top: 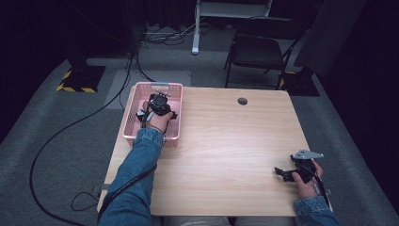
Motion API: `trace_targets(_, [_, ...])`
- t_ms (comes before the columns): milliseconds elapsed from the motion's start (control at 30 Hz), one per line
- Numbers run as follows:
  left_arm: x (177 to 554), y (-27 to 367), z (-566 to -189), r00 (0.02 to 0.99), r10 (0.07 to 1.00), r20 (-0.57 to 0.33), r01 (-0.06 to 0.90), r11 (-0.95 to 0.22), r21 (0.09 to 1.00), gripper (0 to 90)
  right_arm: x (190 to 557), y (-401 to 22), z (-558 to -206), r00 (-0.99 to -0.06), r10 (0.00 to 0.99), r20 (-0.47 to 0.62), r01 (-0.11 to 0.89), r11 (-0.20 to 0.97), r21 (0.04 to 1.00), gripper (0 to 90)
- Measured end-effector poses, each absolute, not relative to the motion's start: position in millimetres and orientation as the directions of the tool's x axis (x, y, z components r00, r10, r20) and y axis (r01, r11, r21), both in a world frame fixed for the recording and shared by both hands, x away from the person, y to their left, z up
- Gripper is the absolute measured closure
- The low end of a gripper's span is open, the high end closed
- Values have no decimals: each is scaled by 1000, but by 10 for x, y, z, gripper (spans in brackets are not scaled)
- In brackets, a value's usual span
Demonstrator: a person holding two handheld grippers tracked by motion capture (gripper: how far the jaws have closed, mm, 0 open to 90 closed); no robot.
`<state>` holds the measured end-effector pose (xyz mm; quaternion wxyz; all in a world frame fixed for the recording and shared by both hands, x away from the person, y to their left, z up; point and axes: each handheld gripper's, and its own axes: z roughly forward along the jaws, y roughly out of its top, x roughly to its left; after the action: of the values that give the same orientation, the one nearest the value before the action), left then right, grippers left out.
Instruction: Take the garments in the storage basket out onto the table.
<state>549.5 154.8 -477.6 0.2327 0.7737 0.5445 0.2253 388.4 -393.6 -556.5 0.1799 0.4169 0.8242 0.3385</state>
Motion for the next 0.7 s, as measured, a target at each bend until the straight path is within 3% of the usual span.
trace_targets(300, [5566,1531,-4881,310,946,96,770,-309,559,113,3885,-3937,-5565,-587,809,-11,567,422,708,3])
trace_targets(700, [5629,1542,-4975,339,936,100,781,-339,524,302,3887,-3938,-5565,-588,809,-11,567,422,707,4])
